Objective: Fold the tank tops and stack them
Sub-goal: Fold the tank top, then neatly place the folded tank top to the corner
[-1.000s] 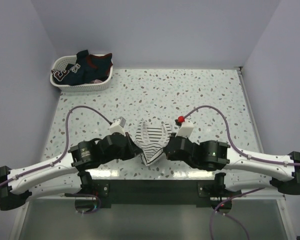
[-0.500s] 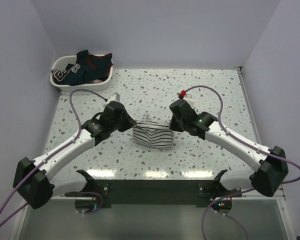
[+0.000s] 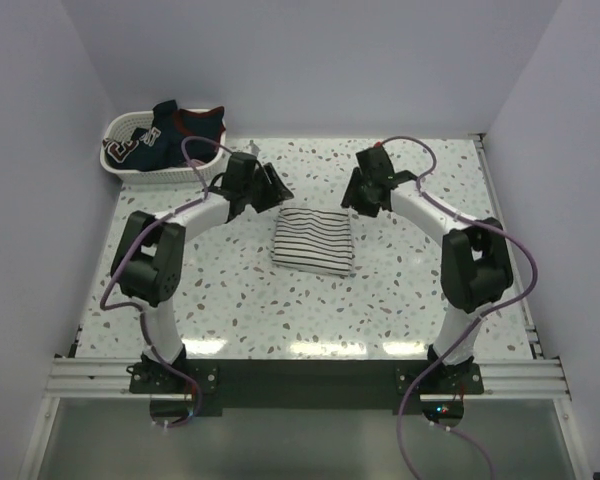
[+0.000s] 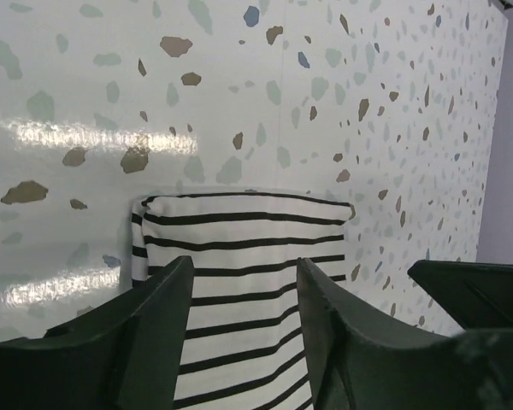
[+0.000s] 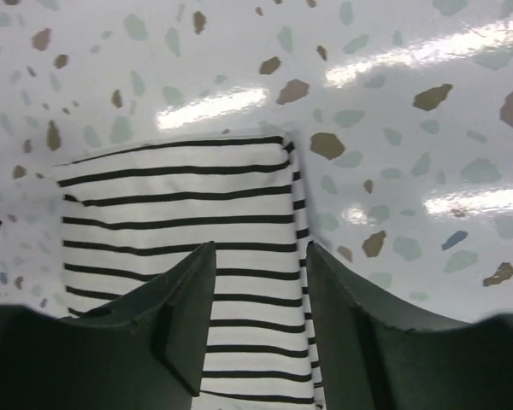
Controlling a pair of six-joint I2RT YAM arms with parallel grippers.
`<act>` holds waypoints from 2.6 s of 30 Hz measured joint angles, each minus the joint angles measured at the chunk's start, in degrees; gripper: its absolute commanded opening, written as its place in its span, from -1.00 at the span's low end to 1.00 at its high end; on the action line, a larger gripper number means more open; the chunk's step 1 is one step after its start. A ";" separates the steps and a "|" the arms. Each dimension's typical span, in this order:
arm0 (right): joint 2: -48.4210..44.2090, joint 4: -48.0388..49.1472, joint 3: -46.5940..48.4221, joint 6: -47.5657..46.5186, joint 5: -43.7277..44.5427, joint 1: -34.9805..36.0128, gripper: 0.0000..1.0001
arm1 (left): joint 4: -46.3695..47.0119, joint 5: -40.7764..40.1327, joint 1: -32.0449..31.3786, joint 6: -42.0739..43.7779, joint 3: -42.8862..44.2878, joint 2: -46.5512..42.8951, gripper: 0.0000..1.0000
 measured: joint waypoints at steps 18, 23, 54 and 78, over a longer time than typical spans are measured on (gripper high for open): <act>-5.55 4.00 -9.38 2.49 1.81 13.64 -0.06 | 2.69 -1.31 -8.39 0.46 -9.31 -13.07 -0.82; -3.82 7.87 -16.33 5.16 1.55 15.69 -0.08 | 3.10 -2.97 -9.73 -1.55 -17.59 -11.15 -0.96; -7.58 9.99 -24.79 7.89 4.24 12.87 0.03 | 10.03 -6.12 -14.36 -6.45 -27.69 -9.27 -0.90; 8.96 -0.57 -3.30 3.08 11.76 21.00 0.14 | -7.67 -9.75 -9.42 -4.79 -25.62 -27.52 -0.35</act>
